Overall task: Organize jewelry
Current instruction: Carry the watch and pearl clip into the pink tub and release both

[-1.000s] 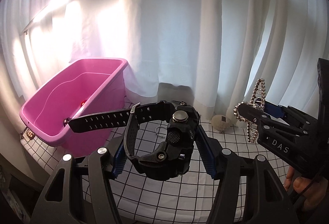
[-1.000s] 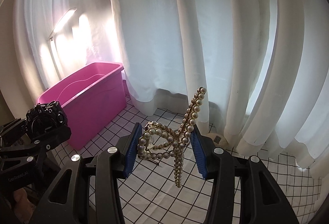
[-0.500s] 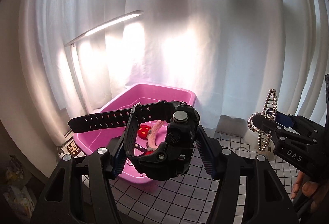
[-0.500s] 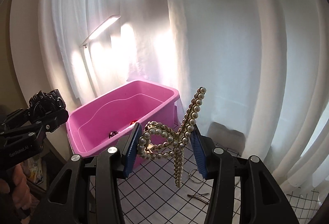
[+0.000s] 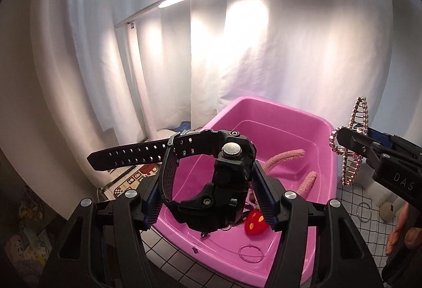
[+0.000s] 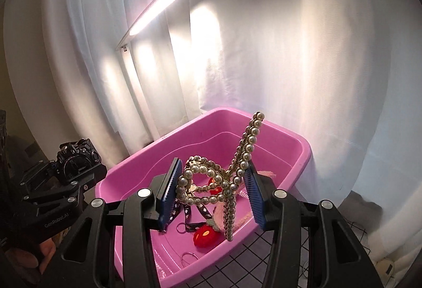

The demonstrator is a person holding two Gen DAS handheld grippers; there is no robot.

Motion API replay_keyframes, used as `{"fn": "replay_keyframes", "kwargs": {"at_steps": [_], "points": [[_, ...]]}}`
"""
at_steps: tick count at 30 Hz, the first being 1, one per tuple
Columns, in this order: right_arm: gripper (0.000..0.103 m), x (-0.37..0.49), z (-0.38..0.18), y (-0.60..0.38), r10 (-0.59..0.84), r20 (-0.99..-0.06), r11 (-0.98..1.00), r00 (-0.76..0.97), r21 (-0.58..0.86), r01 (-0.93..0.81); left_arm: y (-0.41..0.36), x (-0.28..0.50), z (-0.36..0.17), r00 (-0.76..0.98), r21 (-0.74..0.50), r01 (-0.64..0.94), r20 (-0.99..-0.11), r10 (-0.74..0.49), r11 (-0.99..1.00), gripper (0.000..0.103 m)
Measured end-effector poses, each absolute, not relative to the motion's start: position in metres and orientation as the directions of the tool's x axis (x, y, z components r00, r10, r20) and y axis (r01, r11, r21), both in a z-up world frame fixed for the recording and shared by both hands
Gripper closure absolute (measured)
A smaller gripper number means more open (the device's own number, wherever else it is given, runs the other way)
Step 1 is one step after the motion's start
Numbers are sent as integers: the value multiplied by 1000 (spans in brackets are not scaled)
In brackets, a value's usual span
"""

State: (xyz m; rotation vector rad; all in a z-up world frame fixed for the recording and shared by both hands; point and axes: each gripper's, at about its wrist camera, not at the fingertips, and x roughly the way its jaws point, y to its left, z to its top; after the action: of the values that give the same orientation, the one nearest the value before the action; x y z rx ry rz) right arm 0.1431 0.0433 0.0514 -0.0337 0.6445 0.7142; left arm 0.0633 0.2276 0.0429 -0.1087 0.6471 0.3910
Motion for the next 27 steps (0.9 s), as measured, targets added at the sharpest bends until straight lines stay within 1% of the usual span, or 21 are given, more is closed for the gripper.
{"fn": "replay_keyframes", "kwargs": {"at_steps": [6,13,22,27], "points": [[57,181,23,74,554,-649,783,521,194,-591,247,96,13,671,3,-391,-683,287,920,44],[57,207,-10,97,502,-732,800,461,190,-569,255,120,-6,632,-3,-380,-731,257,925,44],[57,223,-32,114,447,-792,820,415,178,-544,258,129,-23,580,4,-369,-781,233,930,43],[57,224,-35,120,416,-809,825,415,144,-546,259,132,-30,548,14,-372,-804,232,928,41]]}}
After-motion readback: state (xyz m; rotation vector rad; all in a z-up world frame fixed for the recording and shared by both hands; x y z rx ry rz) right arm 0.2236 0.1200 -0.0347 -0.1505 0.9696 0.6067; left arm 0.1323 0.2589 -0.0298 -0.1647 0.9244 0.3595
